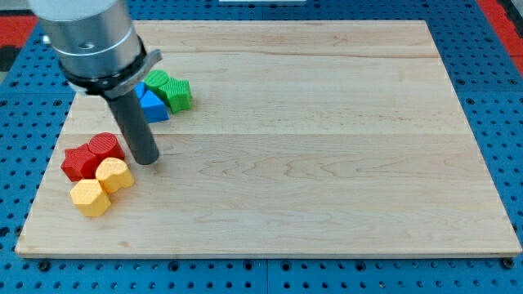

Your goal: Move your arm to the right of the red circle

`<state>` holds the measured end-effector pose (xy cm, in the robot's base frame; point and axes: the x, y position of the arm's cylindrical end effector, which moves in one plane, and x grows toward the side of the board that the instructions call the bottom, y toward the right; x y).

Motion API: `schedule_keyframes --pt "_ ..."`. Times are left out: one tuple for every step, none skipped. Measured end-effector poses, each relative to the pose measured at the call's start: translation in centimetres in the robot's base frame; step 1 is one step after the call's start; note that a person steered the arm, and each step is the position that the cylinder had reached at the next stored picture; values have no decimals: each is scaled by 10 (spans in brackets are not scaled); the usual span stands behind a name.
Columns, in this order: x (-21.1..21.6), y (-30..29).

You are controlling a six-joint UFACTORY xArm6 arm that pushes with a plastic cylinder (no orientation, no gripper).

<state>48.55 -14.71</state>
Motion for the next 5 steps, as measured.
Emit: schedule_keyframes --pt "0 21" --pt "0 29" --pt "0 29" --pt "0 23" --pt "0 7"
